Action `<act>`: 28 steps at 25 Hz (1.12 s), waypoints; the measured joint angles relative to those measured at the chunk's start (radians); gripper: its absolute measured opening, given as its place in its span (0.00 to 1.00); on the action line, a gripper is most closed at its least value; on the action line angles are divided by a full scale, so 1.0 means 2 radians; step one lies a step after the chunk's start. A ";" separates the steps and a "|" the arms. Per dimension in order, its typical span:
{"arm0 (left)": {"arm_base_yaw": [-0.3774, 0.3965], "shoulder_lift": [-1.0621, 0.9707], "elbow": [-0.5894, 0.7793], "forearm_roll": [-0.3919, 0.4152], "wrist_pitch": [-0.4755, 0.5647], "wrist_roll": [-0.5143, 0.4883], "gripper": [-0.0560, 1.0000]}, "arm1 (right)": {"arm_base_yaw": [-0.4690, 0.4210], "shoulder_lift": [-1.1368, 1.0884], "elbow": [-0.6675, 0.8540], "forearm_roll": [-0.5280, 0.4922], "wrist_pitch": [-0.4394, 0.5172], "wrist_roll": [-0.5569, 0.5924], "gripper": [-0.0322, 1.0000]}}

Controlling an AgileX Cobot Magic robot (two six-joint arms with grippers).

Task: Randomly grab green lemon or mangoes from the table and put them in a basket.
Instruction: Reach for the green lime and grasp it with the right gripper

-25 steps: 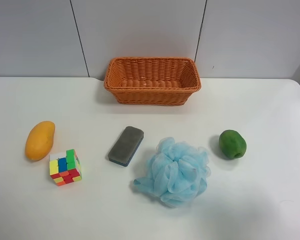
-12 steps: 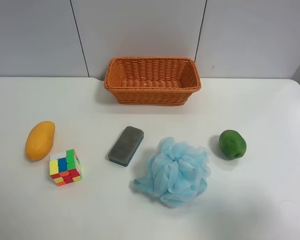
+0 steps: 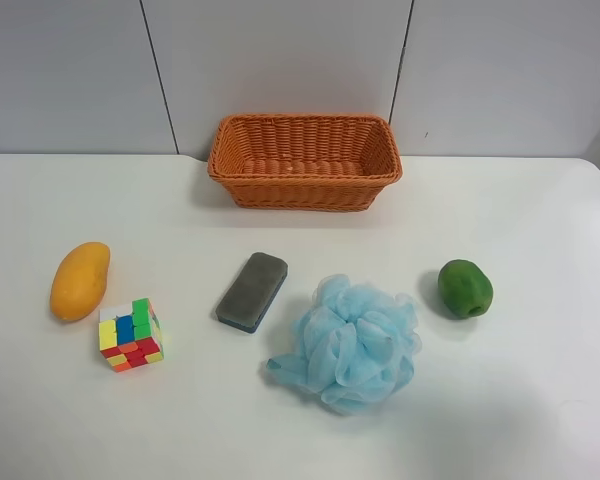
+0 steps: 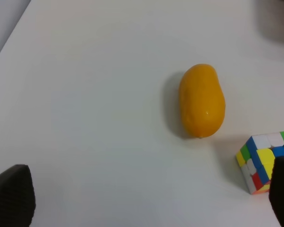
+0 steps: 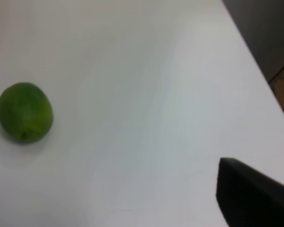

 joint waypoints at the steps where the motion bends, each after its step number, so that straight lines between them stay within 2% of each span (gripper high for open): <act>1: 0.000 0.000 0.000 0.000 0.000 0.000 0.99 | 0.000 0.019 -0.013 0.012 -0.007 0.000 0.99; 5: 0.000 0.000 0.000 0.000 0.000 0.000 0.99 | 0.000 0.119 -0.091 0.045 -0.023 -0.001 0.99; 14: 0.000 0.000 0.000 0.000 0.000 0.000 0.99 | 0.000 0.374 -0.251 0.033 0.000 -0.038 0.99; 21: 0.000 0.000 0.000 0.000 0.000 0.000 0.99 | 0.001 0.539 -0.262 0.031 0.002 -0.063 0.98; 28: 0.000 0.000 0.000 0.000 0.000 0.000 0.99 | 0.052 0.649 -0.262 -0.006 -0.059 -0.065 0.92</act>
